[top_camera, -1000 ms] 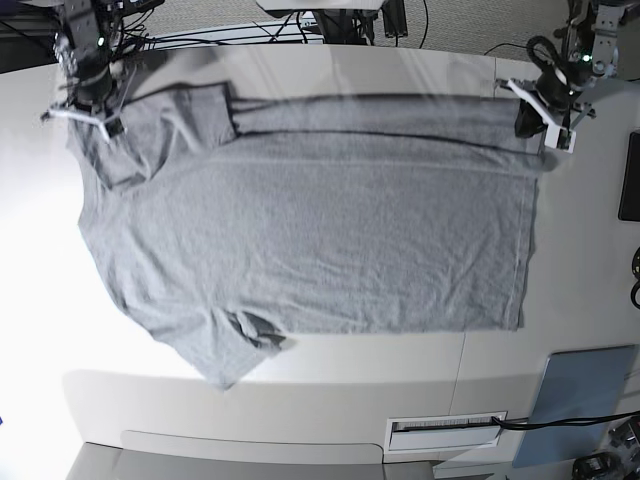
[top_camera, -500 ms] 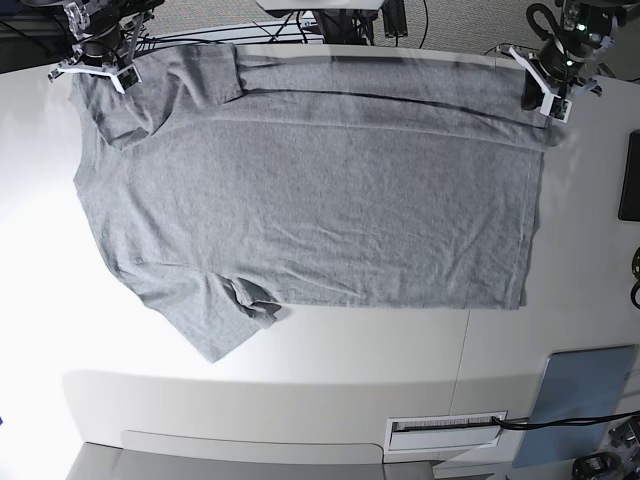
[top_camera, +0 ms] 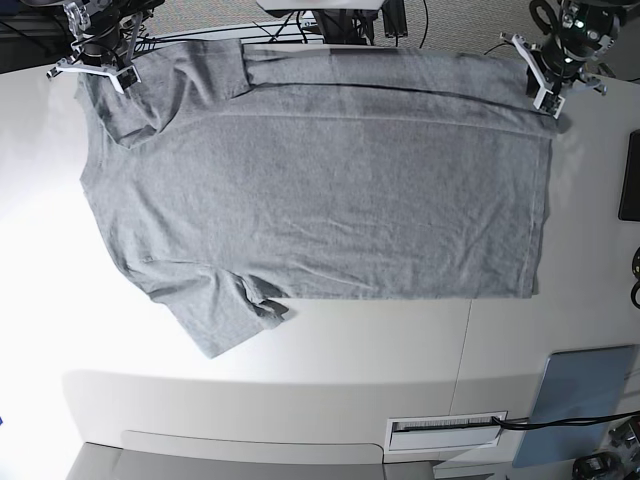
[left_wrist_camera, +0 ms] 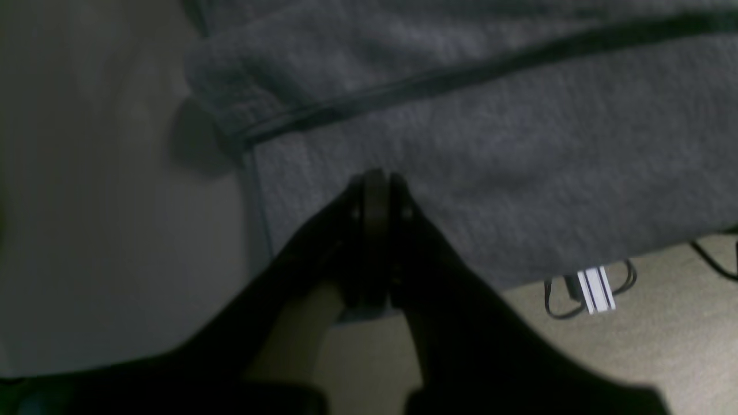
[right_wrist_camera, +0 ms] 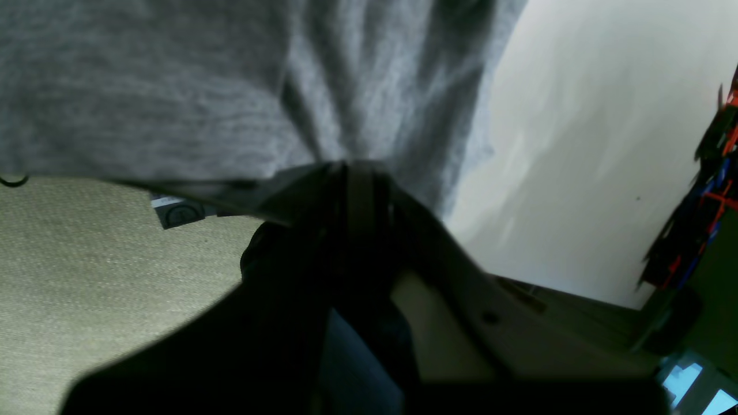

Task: Fold the T-shirt properly
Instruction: 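Regrasp the shirt edge with both grippers and drag it toward the robot, then move the left gripper along the shirt side to the hem corner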

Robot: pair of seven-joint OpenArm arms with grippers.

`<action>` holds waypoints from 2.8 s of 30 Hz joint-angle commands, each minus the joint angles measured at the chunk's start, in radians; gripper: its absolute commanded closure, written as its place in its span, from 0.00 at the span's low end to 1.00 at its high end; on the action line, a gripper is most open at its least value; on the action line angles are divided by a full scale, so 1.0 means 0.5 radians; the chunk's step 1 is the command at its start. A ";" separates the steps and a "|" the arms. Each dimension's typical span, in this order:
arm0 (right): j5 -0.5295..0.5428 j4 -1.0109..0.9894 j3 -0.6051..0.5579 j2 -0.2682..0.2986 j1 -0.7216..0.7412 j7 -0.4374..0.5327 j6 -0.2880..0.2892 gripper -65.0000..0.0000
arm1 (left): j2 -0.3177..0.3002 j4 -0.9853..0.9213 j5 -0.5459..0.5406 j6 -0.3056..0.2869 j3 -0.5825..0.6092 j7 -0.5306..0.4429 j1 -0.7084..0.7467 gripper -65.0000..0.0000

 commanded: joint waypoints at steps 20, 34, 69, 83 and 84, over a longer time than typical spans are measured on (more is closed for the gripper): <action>-0.301 0.400 0.197 0.023 0.088 0.220 -0.134 0.67 | -0.016 0.488 -0.173 -0.011 -0.293 0.204 -0.262 0.64; 0.285 0.400 0.143 0.021 0.466 0.488 -0.130 0.60 | 0.096 -0.426 -0.426 -0.237 -0.285 0.296 -1.351 0.64; 0.237 0.400 -0.024 0.006 0.623 0.180 -0.007 0.60 | 0.362 -1.919 -0.095 -0.326 0.044 0.294 -2.567 0.64; 0.236 0.400 -0.024 0.006 0.623 0.159 -0.007 0.60 | 0.412 -2.117 -0.016 -0.320 0.044 0.199 -2.567 0.64; 0.236 0.400 -0.024 0.006 0.623 0.159 -0.007 0.60 | 0.412 -2.129 -0.023 -0.390 0.044 0.223 -2.567 0.64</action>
